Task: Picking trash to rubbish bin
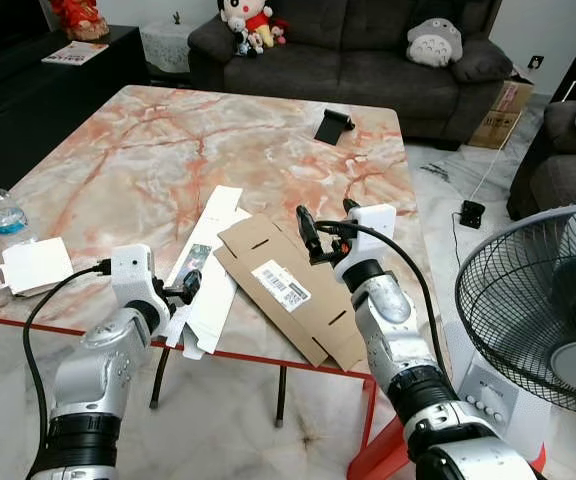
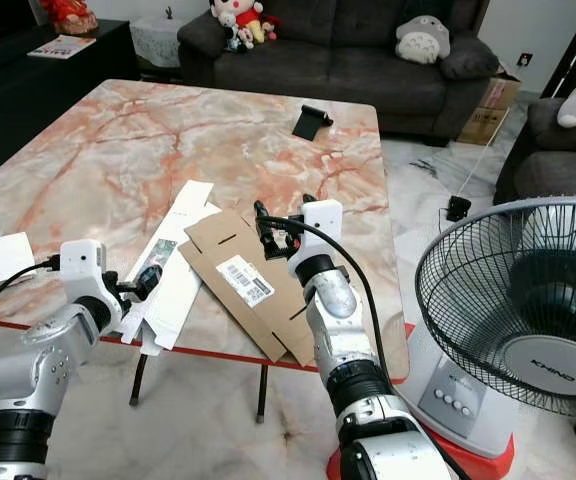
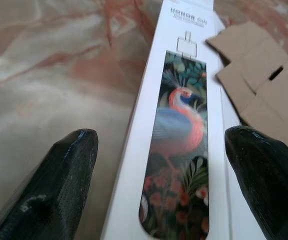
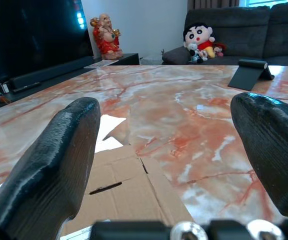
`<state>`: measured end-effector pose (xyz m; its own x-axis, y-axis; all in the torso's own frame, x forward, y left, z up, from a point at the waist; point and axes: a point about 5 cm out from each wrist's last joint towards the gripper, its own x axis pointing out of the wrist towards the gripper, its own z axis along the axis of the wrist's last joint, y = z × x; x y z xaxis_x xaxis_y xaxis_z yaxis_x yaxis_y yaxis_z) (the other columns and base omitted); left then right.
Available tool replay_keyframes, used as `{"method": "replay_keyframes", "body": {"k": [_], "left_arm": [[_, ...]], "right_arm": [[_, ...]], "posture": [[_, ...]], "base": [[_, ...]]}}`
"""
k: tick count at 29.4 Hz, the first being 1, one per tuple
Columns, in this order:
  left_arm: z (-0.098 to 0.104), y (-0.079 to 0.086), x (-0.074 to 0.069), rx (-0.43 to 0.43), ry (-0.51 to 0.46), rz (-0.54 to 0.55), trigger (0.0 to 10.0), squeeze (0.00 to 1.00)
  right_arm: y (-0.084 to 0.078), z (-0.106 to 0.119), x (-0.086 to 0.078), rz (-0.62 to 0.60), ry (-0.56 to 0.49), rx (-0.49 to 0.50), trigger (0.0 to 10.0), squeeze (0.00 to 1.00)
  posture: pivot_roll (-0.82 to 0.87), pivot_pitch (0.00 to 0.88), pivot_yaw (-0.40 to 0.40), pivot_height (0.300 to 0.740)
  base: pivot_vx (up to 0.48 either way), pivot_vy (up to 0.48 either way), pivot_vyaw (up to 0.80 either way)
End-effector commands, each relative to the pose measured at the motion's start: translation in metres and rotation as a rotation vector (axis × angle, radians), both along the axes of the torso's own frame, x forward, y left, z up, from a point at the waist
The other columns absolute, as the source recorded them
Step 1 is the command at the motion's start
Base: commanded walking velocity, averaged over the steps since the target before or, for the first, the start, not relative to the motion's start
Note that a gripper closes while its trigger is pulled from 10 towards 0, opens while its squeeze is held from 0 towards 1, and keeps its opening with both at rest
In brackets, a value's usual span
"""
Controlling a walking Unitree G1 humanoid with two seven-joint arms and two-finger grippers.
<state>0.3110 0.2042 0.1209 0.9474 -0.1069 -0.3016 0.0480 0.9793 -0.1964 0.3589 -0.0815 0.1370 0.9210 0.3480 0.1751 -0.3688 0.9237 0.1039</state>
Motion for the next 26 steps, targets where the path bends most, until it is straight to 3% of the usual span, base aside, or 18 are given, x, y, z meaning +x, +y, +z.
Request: {"method": "replay_keyframes", "body": {"k": [1, 3, 17, 26], "left_arm": [[0.004, 0.001, -0.003, -0.029, -0.004, -0.022, 10.0, 0.00], [0.003, 0.002, -0.004, -0.066, 0.008, -0.033, 10.0, 0.00], [-0.005, 0.019, -0.009, -0.117, 0.070, 0.022, 10.0, 0.00], [-0.014, 0.007, -0.008, -0.263, 0.087, 0.002, 10.0, 0.00]], "right_arm": [[0.002, 0.005, 0.002, 0.009, -0.012, -0.006, 10.0, 0.00], [0.002, 0.005, 0.002, 0.008, -0.010, -0.006, 10.0, 0.00], [0.001, 0.005, 0.002, 0.006, -0.007, -0.006, 10.0, 0.00], [0.000, 0.005, 0.003, 0.003, -0.009, -0.011, 10.0, 0.00]], "posture": [[0.07, 0.015, -0.052, 0.740], [0.07, 0.022, -0.054, 0.740], [0.07, 0.034, -0.059, 0.740], [0.06, 0.034, -0.063, 0.740]], "base": [[0.000, 0.000, 0.00], [0.000, 0.000, 0.00], [0.000, 0.000, 0.00], [0.000, 0.000, 0.00]]}}
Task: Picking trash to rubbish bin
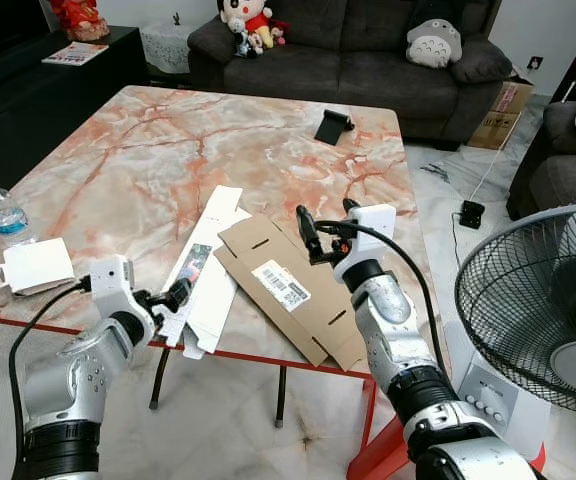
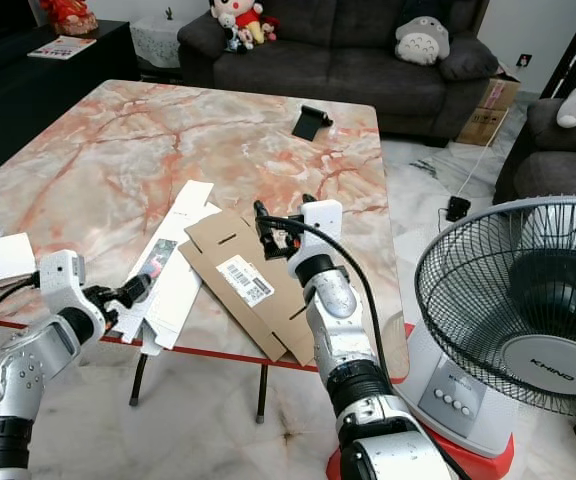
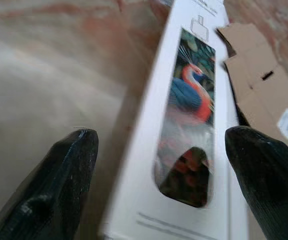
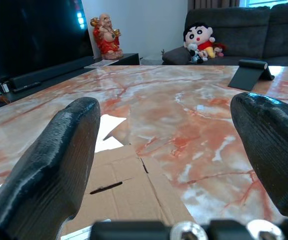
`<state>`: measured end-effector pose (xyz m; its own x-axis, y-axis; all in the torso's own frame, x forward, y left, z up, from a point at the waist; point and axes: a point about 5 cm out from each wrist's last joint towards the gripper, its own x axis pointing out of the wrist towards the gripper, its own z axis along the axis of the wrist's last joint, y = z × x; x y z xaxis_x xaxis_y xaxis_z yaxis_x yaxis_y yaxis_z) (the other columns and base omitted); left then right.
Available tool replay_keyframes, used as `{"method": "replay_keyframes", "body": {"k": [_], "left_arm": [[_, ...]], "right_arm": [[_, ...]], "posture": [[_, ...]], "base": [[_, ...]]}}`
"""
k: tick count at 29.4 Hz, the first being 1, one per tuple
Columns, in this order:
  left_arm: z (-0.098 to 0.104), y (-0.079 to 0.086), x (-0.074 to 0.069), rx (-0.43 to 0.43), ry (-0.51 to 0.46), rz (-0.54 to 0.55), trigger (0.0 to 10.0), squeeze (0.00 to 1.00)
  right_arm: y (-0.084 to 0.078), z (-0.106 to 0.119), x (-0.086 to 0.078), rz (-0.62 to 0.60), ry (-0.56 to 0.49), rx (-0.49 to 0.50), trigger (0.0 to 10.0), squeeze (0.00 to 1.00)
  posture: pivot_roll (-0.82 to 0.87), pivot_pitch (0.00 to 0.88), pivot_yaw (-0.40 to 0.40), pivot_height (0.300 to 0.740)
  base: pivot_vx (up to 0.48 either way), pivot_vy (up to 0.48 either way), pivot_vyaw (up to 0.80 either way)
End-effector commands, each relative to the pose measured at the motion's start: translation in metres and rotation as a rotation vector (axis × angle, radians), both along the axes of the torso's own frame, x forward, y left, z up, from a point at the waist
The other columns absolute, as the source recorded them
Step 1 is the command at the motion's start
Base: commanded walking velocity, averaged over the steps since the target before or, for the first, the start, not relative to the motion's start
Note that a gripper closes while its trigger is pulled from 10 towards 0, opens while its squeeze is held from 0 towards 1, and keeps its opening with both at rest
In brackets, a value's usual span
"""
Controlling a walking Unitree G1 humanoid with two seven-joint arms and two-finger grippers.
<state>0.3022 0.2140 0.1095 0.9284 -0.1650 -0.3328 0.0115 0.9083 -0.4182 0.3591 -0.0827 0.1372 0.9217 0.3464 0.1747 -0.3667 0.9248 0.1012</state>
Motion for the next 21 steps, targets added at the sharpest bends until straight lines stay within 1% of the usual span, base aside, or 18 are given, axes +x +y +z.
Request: {"method": "replay_keyframes", "body": {"k": [1, 3, 7, 8, 12, 13, 15, 21], "left_arm": [[-0.002, -0.003, 0.001, -0.032, 0.018, -0.016, 10.0, 0.00], [-0.003, -0.004, 0.001, -0.063, 0.016, -0.011, 10.0, 0.00], [-0.003, -0.011, 0.002, -0.076, 0.014, -0.034, 10.0, 0.00], [-0.003, -0.015, 0.002, -0.081, 0.012, -0.043, 1.9, 0.00], [-0.003, -0.016, 0.002, -0.084, 0.012, -0.045, 1.9, 0.00], [-0.003, -0.017, 0.002, -0.082, 0.011, -0.049, 0.0, 0.00], [-0.003, -0.021, 0.003, -0.078, 0.010, -0.059, 0.0, 0.00], [-0.002, -0.022, 0.004, -0.079, 0.008, -0.062, 0.0, 0.00]], "right_arm": [[0.001, 0.005, 0.003, 0.005, -0.008, -0.009, 10.0, 0.00], [0.000, 0.006, 0.003, 0.005, -0.009, -0.010, 10.0, 0.00], [0.000, 0.006, 0.003, 0.005, -0.009, -0.011, 10.0, 0.00], [0.000, 0.006, 0.003, 0.005, -0.010, -0.010, 10.0, 0.00], [0.000, 0.006, 0.003, 0.005, -0.010, -0.010, 10.0, 0.00], [0.000, 0.006, 0.003, 0.005, -0.010, -0.010, 10.0, 0.00], [0.000, 0.006, 0.003, 0.004, -0.009, -0.010, 10.0, 0.00], [0.001, 0.006, 0.003, 0.004, -0.010, -0.009, 10.0, 0.00]], "posture": [[0.06, 0.034, -0.063, 0.740], [0.06, 0.033, -0.066, 0.740], [0.06, 0.032, -0.065, 0.740], [0.06, 0.032, -0.065, 0.740], [0.06, 0.032, -0.065, 0.740], [0.06, 0.032, -0.065, 0.740], [0.06, 0.032, -0.065, 0.740], [0.06, 0.032, -0.062, 0.740]], "base": [[0.000, 0.000, 0.00], [0.000, 0.000, 0.00], [0.000, 0.000, 0.00], [0.000, 0.000, 0.00], [0.000, 0.000, 0.00], [0.000, 0.000, 0.00], [0.000, 0.000, 0.00], [0.000, 0.000, 0.00]]}}
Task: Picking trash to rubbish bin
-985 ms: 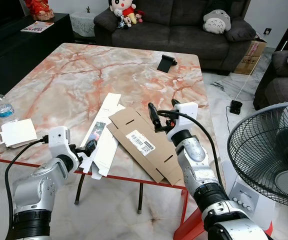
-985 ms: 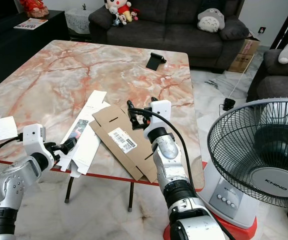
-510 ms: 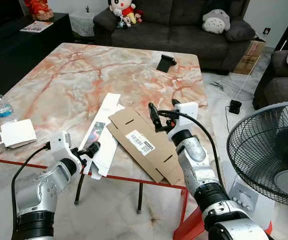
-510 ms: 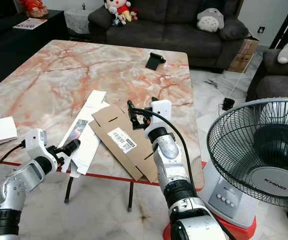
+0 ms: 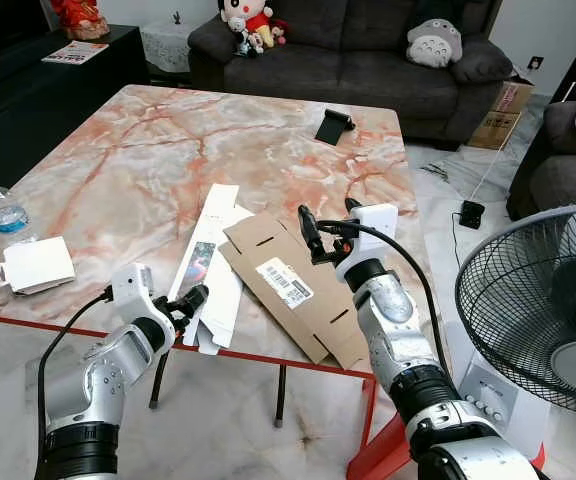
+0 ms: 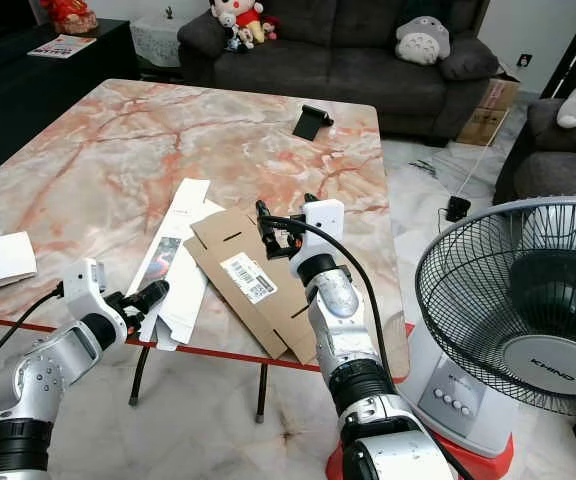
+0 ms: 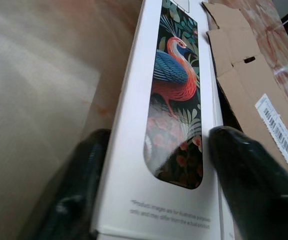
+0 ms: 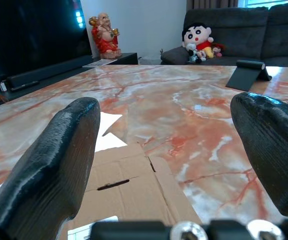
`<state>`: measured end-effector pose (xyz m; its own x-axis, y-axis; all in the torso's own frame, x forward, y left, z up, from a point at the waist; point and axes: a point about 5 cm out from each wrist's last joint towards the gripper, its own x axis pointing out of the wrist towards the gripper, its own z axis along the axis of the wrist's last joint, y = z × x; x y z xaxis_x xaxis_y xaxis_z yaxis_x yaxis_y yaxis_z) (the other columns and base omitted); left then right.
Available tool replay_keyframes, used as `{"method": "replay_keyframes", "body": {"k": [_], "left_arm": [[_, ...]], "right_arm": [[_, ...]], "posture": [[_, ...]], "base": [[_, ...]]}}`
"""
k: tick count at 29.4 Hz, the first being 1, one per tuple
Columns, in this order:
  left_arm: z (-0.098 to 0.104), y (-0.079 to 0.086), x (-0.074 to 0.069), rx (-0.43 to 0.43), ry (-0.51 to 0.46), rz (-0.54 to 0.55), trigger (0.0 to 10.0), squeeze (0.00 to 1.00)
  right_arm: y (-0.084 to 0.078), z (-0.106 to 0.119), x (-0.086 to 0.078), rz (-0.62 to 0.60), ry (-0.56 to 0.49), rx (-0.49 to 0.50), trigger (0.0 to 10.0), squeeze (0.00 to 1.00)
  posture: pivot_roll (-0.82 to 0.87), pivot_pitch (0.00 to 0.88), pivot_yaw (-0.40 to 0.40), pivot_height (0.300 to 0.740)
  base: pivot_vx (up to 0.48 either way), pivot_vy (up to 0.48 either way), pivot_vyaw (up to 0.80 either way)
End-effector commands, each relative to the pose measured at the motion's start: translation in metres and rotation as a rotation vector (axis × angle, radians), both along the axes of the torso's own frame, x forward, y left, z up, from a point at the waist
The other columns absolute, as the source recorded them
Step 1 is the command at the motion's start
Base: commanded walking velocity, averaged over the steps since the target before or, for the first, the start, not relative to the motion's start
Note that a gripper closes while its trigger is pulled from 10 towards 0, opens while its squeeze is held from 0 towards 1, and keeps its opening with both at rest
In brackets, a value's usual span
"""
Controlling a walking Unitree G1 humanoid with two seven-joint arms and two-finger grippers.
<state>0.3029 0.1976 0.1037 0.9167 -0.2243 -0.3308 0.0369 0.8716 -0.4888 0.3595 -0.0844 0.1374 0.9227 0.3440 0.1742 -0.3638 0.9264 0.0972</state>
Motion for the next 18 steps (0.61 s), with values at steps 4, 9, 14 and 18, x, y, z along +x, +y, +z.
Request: {"method": "replay_keyframes", "body": {"k": [4, 9, 14, 18], "left_arm": [[0.0039, -0.0055, 0.0031, 0.004, -0.011, -0.028, 0.0, 0.00], [0.0046, -0.0044, 0.0038, 0.016, -0.016, -0.019, 0.0, 0.00], [0.0080, -0.0007, 0.0048, 0.023, -0.026, -0.009, 0.0, 0.00], [0.0093, 0.0006, 0.0049, 0.031, -0.031, -0.003, 0.0, 0.00]], "right_arm": [[0.0028, 0.0060, 0.0029, 0.008, -0.009, -0.004, 10.0, 0.00], [0.0030, 0.0058, 0.0028, 0.008, -0.009, -0.002, 10.0, 0.00], [0.0025, 0.0056, 0.0027, 0.007, -0.008, -0.002, 10.0, 0.00], [0.0032, 0.0059, 0.0027, 0.009, -0.009, -0.001, 10.0, 0.00]], "posture": [[0.06, 0.031, -0.062, 0.740], [0.06, 0.031, -0.061, 0.740], [0.06, 0.031, -0.061, 0.740], [0.06, 0.031, -0.061, 0.740]], "base": [[0.000, 0.000, 0.00], [0.000, 0.000, 0.00], [0.000, 0.000, 0.00], [0.000, 0.000, 0.00]]}}
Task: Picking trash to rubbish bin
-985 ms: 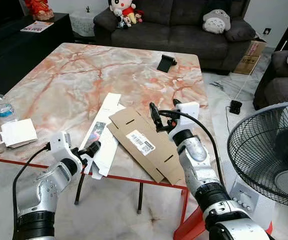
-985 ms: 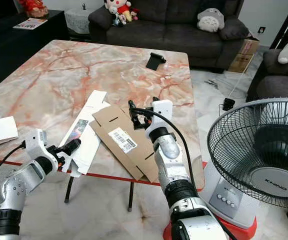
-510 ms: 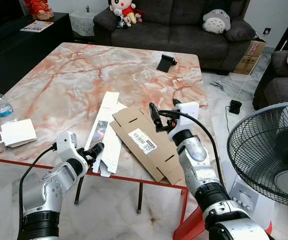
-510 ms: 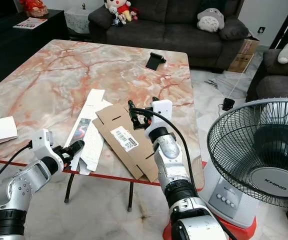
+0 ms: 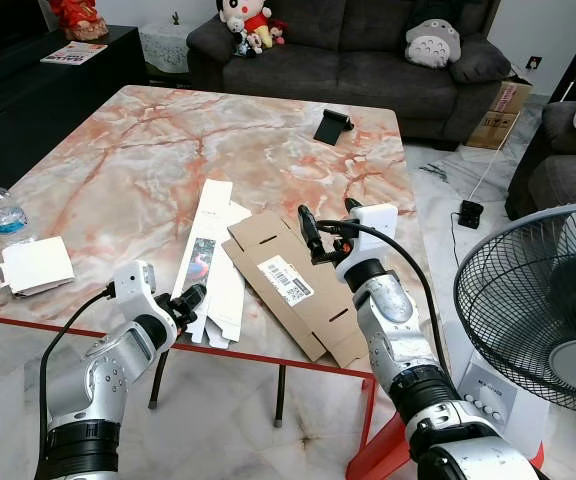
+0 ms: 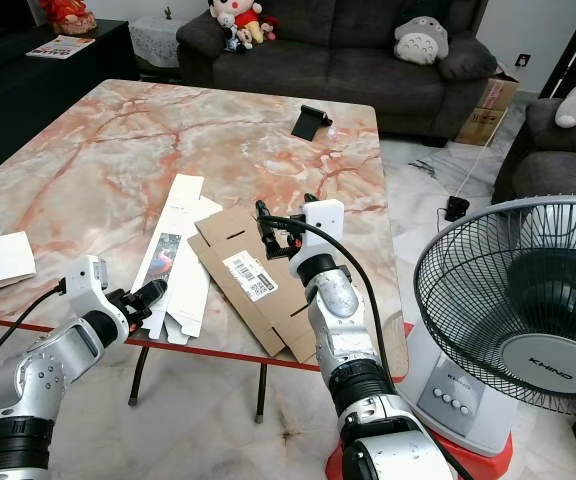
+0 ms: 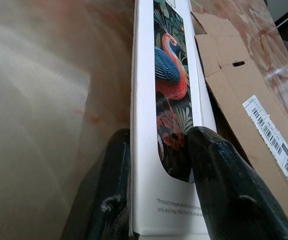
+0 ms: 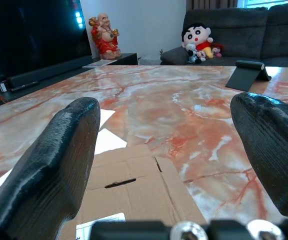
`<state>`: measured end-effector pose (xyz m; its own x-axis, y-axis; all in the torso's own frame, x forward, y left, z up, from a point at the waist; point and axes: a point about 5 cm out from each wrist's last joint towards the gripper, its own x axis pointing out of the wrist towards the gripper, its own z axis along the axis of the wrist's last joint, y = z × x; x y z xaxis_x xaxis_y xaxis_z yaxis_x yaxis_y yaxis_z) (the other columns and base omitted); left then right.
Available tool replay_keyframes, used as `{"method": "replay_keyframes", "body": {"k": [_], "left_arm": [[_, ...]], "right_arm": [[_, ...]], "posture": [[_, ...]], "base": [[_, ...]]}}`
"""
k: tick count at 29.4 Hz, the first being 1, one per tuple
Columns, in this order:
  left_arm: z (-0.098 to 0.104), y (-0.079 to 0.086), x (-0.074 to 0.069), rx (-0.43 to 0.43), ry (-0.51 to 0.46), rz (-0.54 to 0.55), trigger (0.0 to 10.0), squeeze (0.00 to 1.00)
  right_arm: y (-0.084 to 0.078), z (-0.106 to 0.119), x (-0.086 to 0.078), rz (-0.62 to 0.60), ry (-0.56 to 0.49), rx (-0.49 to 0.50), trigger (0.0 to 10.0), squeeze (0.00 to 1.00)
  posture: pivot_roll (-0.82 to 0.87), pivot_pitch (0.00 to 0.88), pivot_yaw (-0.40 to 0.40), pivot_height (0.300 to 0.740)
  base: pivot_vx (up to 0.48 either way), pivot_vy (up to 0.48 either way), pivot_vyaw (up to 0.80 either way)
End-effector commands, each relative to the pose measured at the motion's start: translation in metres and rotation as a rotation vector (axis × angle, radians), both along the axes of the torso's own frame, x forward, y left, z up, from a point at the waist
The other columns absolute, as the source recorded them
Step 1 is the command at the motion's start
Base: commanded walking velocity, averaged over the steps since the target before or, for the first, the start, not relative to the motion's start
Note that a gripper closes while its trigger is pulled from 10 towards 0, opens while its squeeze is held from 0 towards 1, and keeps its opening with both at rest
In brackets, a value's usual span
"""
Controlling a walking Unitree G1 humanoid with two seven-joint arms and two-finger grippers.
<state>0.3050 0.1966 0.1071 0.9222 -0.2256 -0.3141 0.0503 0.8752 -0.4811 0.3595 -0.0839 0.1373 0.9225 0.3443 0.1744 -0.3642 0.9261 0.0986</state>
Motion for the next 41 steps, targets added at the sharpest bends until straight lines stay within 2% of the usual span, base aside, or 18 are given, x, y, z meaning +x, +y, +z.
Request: {"method": "replay_keyframes", "body": {"k": [1, 8, 11, 15, 16, 17, 19, 21, 22, 24, 27, 33, 36, 38, 41], "left_arm": [[0.006, 0.002, 0.003, 0.023, -0.011, 0.001, 0.0, 0.00], [0.008, 0.006, 0.003, 0.049, -0.016, 0.035, 0.0, 0.00], [0.019, 0.012, 0.006, 0.094, -0.060, 0.072, 0.0, 0.00], [0.038, 0.014, 0.011, 0.246, -0.157, 0.097, 0.0, 0.00], [0.051, 0.009, 0.015, 0.345, -0.232, 0.091, 8.2, 0.00], [0.056, 0.007, 0.017, 0.382, -0.264, 0.094, 10.0, 0.00], [0.065, 0.003, 0.019, 0.441, -0.323, 0.093, 10.0, 0.00], [0.072, -0.004, 0.024, 0.405, -0.385, 0.130, 10.0, 0.00], [0.072, -0.004, 0.024, 0.405, -0.385, 0.130, 10.0, 0.00], [0.069, -0.016, 0.029, 0.418, -0.413, 0.127, 10.0, 0.00], [0.069, -0.039, 0.032, 0.514, -0.500, 0.105, 10.0, 0.00], [0.066, -0.046, 0.034, 0.560, -0.545, 0.105, 10.0, 0.00], [0.064, -0.043, 0.032, 0.610, -0.608, 0.132, 10.0, 0.00], [0.063, -0.039, 0.031, 0.651, -0.614, 0.150, 10.0, 0.00], [0.060, -0.035, 0.029, 0.662, -0.621, 0.164, 10.0, 0.00]], "right_arm": [[0.003, 0.006, 0.003, 0.008, -0.009, -0.002, 10.0, 0.00], [0.003, 0.006, 0.003, 0.008, -0.009, -0.001, 10.0, 0.00], [0.004, 0.006, 0.003, 0.007, -0.009, 0.000, 10.0, 0.00], [0.006, 0.007, 0.004, 0.011, -0.008, 0.005, 10.0, 0.00], [0.008, 0.008, 0.004, 0.014, -0.009, 0.008, 10.0, 0.00], [0.009, 0.008, 0.004, 0.015, -0.010, 0.010, 10.0, 0.00], [0.010, 0.009, 0.004, 0.017, -0.012, 0.014, 10.0, 0.00], [0.011, 0.009, 0.005, 0.014, -0.014, 0.020, 10.0, 0.00], [0.011, 0.009, 0.005, 0.014, -0.014, 0.020, 10.0, 0.00], [0.012, 0.010, 0.005, 0.013, -0.021, 0.033, 10.0, 0.00], [0.014, 0.014, 0.003, -0.016, -0.050, 0.074, 10.0, 0.00], [0.012, 0.018, 0.004, -0.041, -0.071, 0.097, 10.0, 0.00], [-0.003, 0.018, 0.005, -0.092, -0.086, 0.073, 10.0, 0.00], [-0.011, 0.016, 0.006, -0.125, -0.085, 0.070, 10.0, 0.00], [-0.019, 0.015, 0.008, -0.163, -0.085, 0.063, 10.0, 0.00]], "posture": [[0.06, 0.031, -0.061, 0.740], [0.06, 0.027, -0.060, 0.740], [0.07, 0.022, -0.059, 0.740], [0.08, 0.015, -0.055, 0.740], [0.08, 0.008, -0.051, 0.740], [0.08, 0.005, -0.048, 0.740], [0.08, 0.000, -0.044, 0.740], [0.09, 0.000, -0.034, 0.740], [0.09, 0.000, -0.034, 0.740], [0.10, 0.000, -0.022, 0.740], [0.09, 0.000, 0.007, 0.740], [0.08, 0.000, 0.017, 0.740], [0.08, 0.000, 0.038, 0.740], [0.08, 0.000, 0.043, 0.740], [0.08, 0.000, 0.053, 0.740]], "base": [[0.000, 0.000, 0.00], [0.000, 0.000, 0.00], [0.000, 0.000, 0.00], [0.000, 0.000, 0.00], [0.000, 0.000, 0.00], [0.000, 0.000, 0.00], [0.000, 0.000, 0.00], [0.000, 0.000, 0.00], [0.000, 0.000, 0.00], [0.000, 0.000, 0.00], [0.000, 0.000, 0.00], [0.000, 0.000, 0.00], [0.000, 0.000, 0.00], [0.000, 0.000, 0.00], [0.000, 0.000, 0.00]]}}
